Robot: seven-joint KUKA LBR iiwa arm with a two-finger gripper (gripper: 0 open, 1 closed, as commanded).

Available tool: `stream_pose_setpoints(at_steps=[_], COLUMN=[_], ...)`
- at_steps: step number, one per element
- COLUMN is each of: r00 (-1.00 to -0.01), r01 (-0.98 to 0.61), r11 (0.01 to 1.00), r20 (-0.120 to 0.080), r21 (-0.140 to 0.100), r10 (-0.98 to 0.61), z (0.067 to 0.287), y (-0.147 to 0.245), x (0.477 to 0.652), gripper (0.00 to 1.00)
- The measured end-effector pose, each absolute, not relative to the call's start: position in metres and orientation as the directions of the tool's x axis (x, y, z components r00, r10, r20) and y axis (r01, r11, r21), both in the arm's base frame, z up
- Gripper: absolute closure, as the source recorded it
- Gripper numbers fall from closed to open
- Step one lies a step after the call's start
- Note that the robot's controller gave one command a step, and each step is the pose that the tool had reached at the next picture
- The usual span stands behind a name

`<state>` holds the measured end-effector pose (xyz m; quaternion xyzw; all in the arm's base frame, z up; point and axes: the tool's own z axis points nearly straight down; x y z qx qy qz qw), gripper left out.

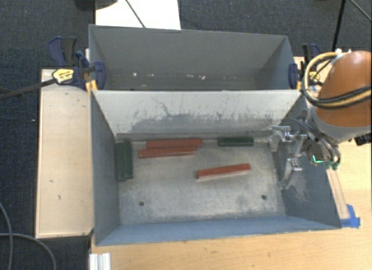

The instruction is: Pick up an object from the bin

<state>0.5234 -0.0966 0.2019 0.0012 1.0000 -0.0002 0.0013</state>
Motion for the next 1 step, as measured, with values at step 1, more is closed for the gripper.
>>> stream_pose_setpoints(at_steps=[1], r00=[-0.997], r01=[0.071], r11=[0.997], r20=[-0.005], r21=[0.0], r10=[0.071], z=[0.1741], y=[-0.045], x=[0.5377], gripper=[0.0])
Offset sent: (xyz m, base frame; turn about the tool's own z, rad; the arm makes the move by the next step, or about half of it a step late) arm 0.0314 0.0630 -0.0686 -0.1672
